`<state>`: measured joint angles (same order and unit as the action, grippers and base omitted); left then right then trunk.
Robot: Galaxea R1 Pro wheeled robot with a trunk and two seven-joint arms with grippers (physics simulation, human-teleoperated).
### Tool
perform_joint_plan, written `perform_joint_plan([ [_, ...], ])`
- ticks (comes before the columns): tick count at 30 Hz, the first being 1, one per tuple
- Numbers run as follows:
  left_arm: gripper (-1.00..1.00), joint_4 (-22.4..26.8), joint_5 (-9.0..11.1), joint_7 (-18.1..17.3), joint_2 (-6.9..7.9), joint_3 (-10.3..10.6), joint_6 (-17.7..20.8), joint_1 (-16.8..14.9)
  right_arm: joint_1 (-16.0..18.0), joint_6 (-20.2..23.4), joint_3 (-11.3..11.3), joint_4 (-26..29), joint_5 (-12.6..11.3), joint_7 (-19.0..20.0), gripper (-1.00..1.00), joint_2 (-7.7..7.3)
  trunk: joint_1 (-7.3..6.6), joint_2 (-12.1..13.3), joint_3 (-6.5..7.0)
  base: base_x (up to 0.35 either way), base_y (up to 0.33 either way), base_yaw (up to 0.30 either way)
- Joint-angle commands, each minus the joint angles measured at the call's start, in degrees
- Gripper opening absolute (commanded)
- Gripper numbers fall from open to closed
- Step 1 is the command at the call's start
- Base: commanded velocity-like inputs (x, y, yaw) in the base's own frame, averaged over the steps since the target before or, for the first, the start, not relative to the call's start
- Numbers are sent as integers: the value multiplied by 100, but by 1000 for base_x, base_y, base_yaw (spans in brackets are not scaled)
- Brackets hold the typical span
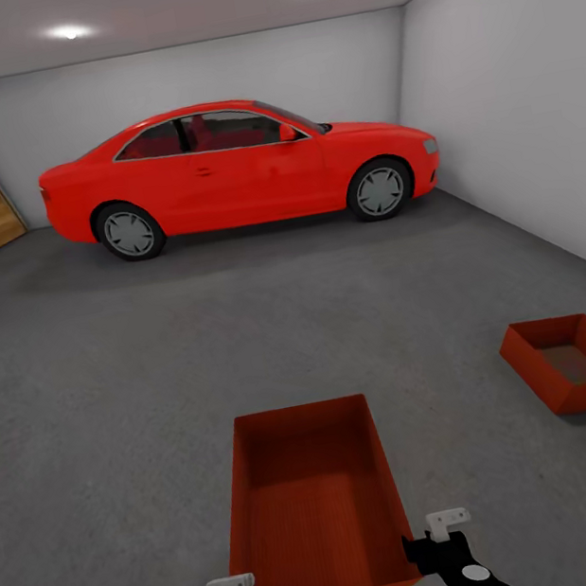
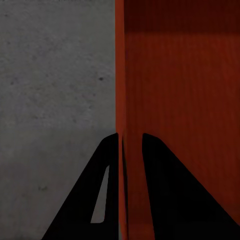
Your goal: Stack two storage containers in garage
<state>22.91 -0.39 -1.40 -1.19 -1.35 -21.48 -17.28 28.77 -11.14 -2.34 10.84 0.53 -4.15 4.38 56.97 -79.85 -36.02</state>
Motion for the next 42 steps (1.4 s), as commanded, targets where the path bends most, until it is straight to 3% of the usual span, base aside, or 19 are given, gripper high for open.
perform_joint_plan([
  [1, -100, -1, 71, 52, 5, -85, -14, -3, 6, -20, 41, -3, 0, -68, -100, -87, 0, -3, -4, 26, 0, 0],
  [24, -100, -2, 72, 52, 5, -85, -5, -3, 6, -20, 41, -3, 0, -68, -100, -87, 0, -3, -4, 274, 0, 0],
  [42, -100, 1, 71, 52, 6, -85, -10, -3, 6, -20, 41, -3, 0, -68, -100, -87, 0, -3, -4, 71, 0, 0],
])
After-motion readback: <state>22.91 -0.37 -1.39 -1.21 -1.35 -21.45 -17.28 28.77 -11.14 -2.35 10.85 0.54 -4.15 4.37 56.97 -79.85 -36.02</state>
